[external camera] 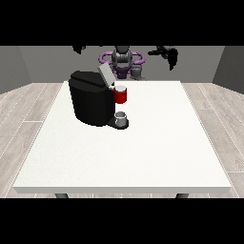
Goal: Insert the coffee pod into the coffee machine and close the lid
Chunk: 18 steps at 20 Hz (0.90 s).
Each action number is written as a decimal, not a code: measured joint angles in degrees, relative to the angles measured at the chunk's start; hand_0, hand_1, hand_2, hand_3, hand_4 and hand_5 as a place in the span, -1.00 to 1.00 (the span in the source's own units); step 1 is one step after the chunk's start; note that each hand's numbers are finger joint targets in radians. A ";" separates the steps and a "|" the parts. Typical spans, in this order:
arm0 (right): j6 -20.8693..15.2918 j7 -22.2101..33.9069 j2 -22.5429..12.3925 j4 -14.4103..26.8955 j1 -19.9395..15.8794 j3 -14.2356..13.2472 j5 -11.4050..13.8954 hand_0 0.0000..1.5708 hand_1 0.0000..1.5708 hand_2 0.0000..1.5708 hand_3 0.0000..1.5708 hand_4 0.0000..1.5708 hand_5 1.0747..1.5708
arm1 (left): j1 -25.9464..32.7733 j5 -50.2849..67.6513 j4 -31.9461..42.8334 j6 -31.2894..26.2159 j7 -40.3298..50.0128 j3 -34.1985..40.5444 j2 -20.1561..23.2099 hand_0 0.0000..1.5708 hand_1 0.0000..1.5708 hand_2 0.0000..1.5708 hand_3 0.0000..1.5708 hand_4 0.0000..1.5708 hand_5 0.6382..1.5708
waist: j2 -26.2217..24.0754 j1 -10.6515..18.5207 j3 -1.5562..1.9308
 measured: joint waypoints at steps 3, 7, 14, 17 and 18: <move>0.09 -0.20 0.42 0.22 -1.74 1.05 1.24 -1.00 -1.00 -1.00 -1.00 -1.00 1.00 | 2.61 1.53 -3.45 1.02 0.03 -1.94 -0.11 -1.00 -1.00 -1.00 -1.00 -1.00 1.00 | 1.48 0.35 0.00; 1.12 -0.23 0.90 0.74 -3.27 1.80 1.73 -1.00 -1.00 -1.00 -1.00 -1.00 1.00 | 5.61 3.68 -8.79 1.06 2.03 -2.92 -0.11 -1.00 -1.00 -1.00 -1.00 -1.00 1.00 | 3.26 0.50 0.00; 2.28 -1.18 0.98 5.58 -8.82 -0.71 0.34 -1.00 -1.00 -1.00 -1.00 -1.00 1.00 | 7.74 6.12 -16.75 1.62 4.91 -4.59 0.58 -1.00 -1.00 -1.00 -1.00 -1.00 1.00 | 8.57 0.87 0.01; 2.80 -1.74 1.36 8.02 -10.38 -1.27 -0.14 -1.00 -1.00 -1.00 -1.00 -1.00 1.00 | 9.23 6.94 -19.69 1.69 6.12 -5.41 0.89 -1.00 -1.00 -1.00 -1.00 -1.00 1.00 | 9.90 0.65 0.01; 2.78 -2.24 1.44 8.89 -11.04 -1.28 0.14 -1.00 -1.00 -1.00 -1.00 -1.00 1.00 | 9.70 6.83 -20.41 2.09 5.95 -5.75 0.86 -1.00 -1.00 -1.00 -1.00 -1.00 1.00 | 10.57 0.64 0.01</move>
